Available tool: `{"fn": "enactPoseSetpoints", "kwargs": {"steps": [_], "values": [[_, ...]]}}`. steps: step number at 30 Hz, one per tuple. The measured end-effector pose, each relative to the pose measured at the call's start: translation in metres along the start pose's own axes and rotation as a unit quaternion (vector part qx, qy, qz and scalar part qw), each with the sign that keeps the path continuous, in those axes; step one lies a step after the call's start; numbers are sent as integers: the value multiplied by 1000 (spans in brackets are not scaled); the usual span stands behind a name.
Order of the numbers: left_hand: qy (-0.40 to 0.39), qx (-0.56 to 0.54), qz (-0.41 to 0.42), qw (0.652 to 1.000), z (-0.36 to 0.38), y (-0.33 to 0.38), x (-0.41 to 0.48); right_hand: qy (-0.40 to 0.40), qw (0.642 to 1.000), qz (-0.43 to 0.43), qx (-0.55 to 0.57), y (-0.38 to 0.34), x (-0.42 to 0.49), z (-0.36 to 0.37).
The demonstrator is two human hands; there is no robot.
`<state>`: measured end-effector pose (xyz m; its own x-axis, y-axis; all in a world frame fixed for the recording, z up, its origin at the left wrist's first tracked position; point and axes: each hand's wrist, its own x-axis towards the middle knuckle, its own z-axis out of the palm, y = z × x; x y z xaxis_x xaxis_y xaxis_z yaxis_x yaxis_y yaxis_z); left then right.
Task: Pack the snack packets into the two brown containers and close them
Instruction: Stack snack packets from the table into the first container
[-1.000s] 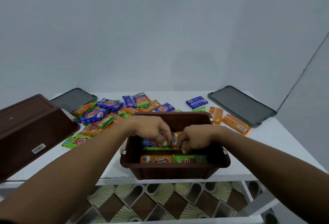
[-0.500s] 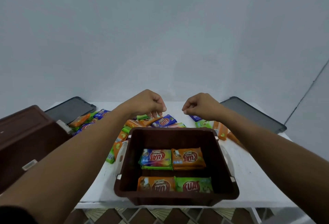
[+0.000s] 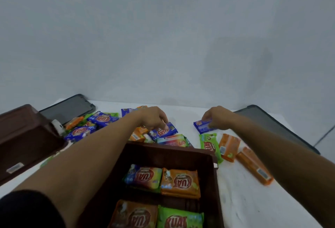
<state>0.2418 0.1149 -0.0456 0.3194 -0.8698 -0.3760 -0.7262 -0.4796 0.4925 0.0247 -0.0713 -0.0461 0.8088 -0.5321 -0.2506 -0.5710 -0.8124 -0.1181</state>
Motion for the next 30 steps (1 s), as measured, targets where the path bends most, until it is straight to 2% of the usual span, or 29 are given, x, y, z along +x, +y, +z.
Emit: {"fn": "enactPoseSetpoints", "kwargs": {"steps": [4,8,14,19,27,30], "values": [[-7,111,-49,993,16,2,21,-11,1000,6,-25,17,23,13],[-30,164,-81,983,28,-1,38,-39,995,30,-87,25,39,27],[-17,255,-56,965,39,13,45,-66,992,8,-111,35,48,34],[-4,277,-59,959,42,15,50,-76,989,-37,-117,37,46,36],[13,271,-79,959,48,14,59,-31,993,-68,-93,50,56,41],[10,250,-76,965,43,18,56,-6,997,-77,-23,47,47,37]]}}
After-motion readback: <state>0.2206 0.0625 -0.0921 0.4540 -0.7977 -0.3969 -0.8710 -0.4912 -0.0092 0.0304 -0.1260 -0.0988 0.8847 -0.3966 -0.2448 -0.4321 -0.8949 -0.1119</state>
